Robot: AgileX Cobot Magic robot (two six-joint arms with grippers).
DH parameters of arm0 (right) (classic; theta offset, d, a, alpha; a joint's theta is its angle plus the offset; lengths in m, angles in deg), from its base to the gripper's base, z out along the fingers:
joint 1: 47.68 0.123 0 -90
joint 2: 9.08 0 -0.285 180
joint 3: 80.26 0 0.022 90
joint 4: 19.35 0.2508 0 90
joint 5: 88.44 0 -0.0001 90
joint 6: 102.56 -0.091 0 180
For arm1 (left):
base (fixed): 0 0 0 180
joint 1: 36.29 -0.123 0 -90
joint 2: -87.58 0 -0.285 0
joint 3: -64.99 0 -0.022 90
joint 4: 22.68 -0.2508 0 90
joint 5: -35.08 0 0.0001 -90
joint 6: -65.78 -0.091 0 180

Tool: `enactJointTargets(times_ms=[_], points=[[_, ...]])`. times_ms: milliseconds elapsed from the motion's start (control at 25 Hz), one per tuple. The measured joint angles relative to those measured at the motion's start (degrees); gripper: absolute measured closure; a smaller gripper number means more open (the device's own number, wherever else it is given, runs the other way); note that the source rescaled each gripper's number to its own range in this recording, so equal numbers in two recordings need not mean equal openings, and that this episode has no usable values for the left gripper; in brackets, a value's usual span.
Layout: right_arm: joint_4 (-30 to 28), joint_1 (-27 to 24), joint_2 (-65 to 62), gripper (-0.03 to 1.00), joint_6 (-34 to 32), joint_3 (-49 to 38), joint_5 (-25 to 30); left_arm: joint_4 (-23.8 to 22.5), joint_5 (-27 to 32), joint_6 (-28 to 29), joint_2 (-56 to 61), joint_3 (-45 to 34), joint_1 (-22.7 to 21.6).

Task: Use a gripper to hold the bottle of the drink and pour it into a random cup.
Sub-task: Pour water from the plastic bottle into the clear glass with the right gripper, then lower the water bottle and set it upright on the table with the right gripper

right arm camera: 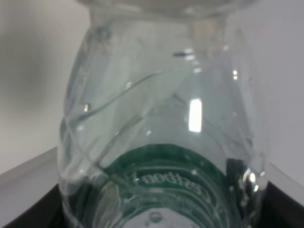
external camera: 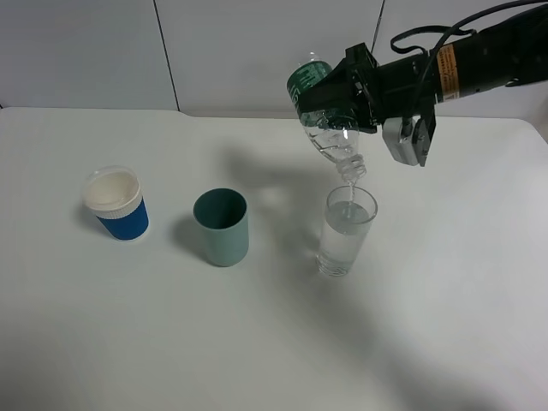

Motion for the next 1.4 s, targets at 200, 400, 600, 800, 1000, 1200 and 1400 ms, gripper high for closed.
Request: enactJointTargets(times_ms=[200, 400, 600, 800, 1000, 1200, 1400], points=[[0.00, 0.00, 0.00, 0.96, 0.47, 0.00, -0.11, 0.00, 0.00, 0.00, 0.00, 0.00, 0.00], [0.00, 0.00, 0.00, 0.96, 0.53, 0.00, -0.51, 0.00, 0.00, 0.00, 0.00, 0.00, 0.00], [0.00, 0.00, 0.00, 0.96, 0.29, 0.00, -1.07, 0.00, 0.00, 0.00, 0.00, 0.00, 0.00], [0.00, 0.00, 0.00, 0.96, -9.81, 0.00, -1.47, 0.00, 0.00, 0.00, 0.00, 0.00, 0.00], [0.00, 0.00, 0.00, 0.96, -23.72, 0.00, -1.47, 0.00, 0.00, 0.00, 0.00, 0.00, 0.00], [0.24, -0.46, 0.00, 0.96, -32.08, 0.00, 0.39, 0.00, 0.00, 0.00, 0.00, 0.00, 0.00], [7.19, -1.47, 0.00, 0.96, -43.22, 0.00, 3.67, -0.05, 0.00, 0.00, 0.00, 0.00, 0.00]])
